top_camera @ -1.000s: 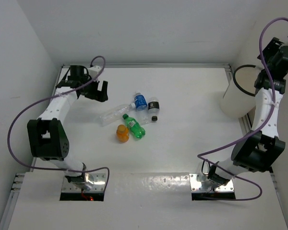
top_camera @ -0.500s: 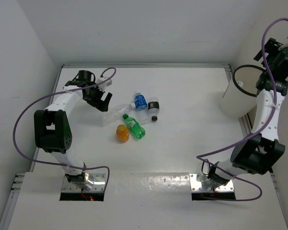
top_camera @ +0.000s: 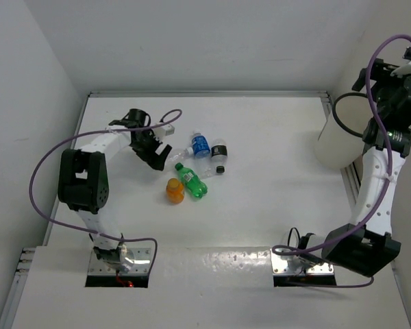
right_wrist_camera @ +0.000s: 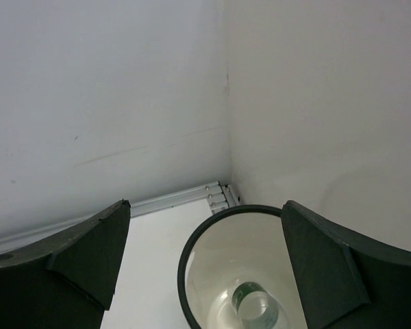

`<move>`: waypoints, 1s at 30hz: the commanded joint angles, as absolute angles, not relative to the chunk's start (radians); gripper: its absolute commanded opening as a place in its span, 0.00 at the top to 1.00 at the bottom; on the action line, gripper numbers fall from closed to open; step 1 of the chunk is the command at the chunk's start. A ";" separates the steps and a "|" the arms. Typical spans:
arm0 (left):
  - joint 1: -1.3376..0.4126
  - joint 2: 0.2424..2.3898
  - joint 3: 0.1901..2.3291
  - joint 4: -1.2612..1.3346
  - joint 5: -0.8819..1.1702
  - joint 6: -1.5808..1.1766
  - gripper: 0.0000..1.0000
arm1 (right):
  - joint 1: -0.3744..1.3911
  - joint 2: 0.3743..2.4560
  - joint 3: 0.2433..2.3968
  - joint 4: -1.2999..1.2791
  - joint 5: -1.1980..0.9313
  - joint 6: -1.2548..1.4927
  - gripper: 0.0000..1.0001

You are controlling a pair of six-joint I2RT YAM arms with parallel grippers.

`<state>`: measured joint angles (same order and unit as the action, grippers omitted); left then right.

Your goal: Put the plastic bottles in the bin

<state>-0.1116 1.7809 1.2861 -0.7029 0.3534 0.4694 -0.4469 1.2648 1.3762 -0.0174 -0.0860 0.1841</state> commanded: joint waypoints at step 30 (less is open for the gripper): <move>-0.322 1.216 1.187 0.189 1.120 -0.586 0.97 | 0.471 1.298 1.483 -0.049 -0.528 0.586 0.00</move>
<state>-0.2787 1.2060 1.2167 -0.0597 1.0893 -0.3084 0.4198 1.2713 1.3972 -0.1253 -0.5060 0.5278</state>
